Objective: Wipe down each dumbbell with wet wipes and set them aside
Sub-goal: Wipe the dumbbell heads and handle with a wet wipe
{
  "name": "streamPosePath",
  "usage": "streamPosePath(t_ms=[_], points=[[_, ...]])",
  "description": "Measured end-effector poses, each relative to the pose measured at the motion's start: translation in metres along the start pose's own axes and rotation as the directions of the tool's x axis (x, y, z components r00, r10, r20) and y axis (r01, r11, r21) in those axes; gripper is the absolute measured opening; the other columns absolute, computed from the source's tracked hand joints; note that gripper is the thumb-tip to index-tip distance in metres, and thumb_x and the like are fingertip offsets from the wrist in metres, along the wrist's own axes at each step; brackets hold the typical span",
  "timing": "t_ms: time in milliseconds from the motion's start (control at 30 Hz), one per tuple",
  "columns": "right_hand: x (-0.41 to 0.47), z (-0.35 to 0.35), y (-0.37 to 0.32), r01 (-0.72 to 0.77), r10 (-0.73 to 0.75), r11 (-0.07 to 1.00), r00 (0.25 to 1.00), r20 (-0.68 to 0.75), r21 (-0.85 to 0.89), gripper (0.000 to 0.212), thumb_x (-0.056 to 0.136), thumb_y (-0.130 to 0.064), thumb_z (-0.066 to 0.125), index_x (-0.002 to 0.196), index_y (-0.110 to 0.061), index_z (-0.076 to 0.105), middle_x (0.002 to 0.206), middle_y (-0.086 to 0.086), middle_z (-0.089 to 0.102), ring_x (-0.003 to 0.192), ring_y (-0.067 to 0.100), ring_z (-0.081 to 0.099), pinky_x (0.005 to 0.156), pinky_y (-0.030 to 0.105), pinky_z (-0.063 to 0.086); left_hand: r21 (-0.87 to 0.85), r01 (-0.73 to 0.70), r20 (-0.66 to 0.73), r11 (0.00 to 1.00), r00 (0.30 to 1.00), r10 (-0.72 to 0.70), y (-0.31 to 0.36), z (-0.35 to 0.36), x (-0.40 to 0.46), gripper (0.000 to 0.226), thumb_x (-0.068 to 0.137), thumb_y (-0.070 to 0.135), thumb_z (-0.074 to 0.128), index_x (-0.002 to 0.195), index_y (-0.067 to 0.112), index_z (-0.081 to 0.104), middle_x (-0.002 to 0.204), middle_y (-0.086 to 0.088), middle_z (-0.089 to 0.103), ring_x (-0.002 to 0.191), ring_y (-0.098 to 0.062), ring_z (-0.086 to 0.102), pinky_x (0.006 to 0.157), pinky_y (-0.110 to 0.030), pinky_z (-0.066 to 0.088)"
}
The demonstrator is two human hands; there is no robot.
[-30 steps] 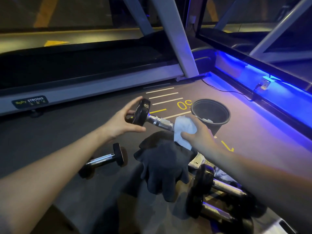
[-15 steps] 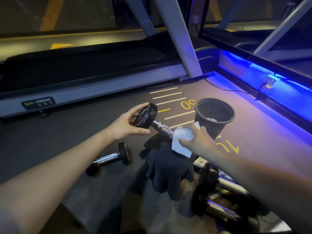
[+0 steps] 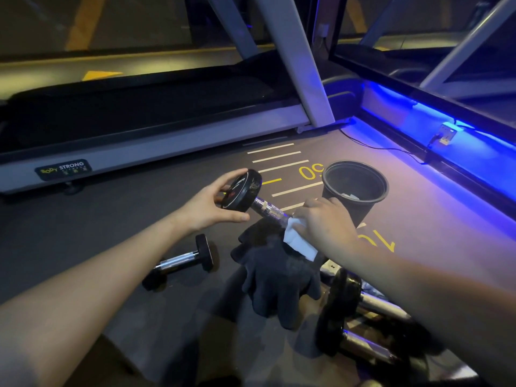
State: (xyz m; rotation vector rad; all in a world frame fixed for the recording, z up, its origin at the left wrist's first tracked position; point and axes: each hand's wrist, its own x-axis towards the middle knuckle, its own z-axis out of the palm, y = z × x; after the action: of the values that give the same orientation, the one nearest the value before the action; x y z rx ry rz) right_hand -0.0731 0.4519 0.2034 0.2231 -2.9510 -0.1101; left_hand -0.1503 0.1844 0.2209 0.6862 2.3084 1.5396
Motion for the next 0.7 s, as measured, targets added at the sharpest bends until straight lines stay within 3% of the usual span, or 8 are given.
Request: streamPosePath(t_ms=[67,200,300,433,567,700], points=[[0.002,-0.001,0.001,-0.011,0.013,0.999,0.999,-0.048,0.038,0.027,0.096,-0.044,0.050,0.101,-0.032,0.074,0.094,-0.004,0.065,0.097,0.024,0.061,0.078,0.036,0.033,0.006,0.004,-0.001,1.000,1.000,-0.004,-0.001,-0.001,0.000,0.093,0.071,0.012,0.091,0.137,0.060,0.045,0.127,0.000,0.055,0.109,-0.008,0.066,0.092,-0.014,0.049],[0.005,-0.010,-0.010,-0.039,0.080,0.948,0.990,-0.118,0.316,0.015,0.091,-0.038,0.062,0.094,-0.032,0.075,0.089,-0.005,0.069,0.092,0.024,0.063,0.075,0.033,0.037,0.008,0.014,-0.011,1.000,1.000,-0.014,-0.001,-0.001,-0.001,0.095,0.072,0.008,0.090,0.142,0.053,0.044,0.127,-0.006,0.056,0.103,-0.006,0.069,0.088,-0.014,0.050],[0.011,-0.017,-0.024,-0.116,0.192,0.857,0.976,-0.103,0.501,0.017,0.091,-0.043,0.063,0.095,-0.033,0.076,0.093,-0.007,0.072,0.089,0.018,0.063,0.075,0.033,0.047,0.013,0.011,-0.006,1.000,1.000,-0.011,0.000,0.000,-0.001,0.095,0.072,0.009,0.090,0.144,0.050,0.043,0.131,-0.009,0.055,0.104,-0.005,0.070,0.088,-0.014,0.051],[0.020,-0.023,-0.040,-0.170,0.298,0.699,0.952,-0.067,0.695,0.011,0.089,-0.043,0.066,0.094,-0.039,0.075,0.095,-0.014,0.071,0.087,0.008,0.061,0.073,0.029,0.046,0.017,0.012,-0.001,1.000,1.000,-0.012,0.002,0.000,-0.002,0.096,0.065,0.022,0.092,0.141,0.056,0.044,0.132,-0.007,0.056,0.109,-0.008,0.068,0.092,-0.017,0.051],[0.031,-0.022,-0.053,-0.149,0.331,0.571,0.942,-0.060,0.807,0.011,0.087,-0.037,0.070,0.096,-0.032,0.076,0.093,-0.015,0.072,0.086,0.004,0.064,0.074,0.026,0.048,0.028,0.013,-0.001,1.000,1.000,-0.013,0.003,-0.001,-0.005,0.094,0.072,0.011,0.091,0.141,0.054,0.044,0.132,-0.003,0.054,0.110,-0.008,0.067,0.090,-0.016,0.051],[0.035,-0.011,-0.060,-0.126,0.301,0.515,0.953,-0.041,0.848,0.012,0.086,-0.031,0.074,0.097,-0.028,0.077,0.093,-0.012,0.073,0.087,0.006,0.065,0.080,0.028,0.052,0.038,0.025,-0.007,0.999,1.000,-0.024,0.007,-0.001,-0.009,0.094,0.073,0.010,0.089,0.142,0.052,0.042,0.130,0.002,0.054,0.108,-0.008,0.066,0.089,-0.014,0.052]])
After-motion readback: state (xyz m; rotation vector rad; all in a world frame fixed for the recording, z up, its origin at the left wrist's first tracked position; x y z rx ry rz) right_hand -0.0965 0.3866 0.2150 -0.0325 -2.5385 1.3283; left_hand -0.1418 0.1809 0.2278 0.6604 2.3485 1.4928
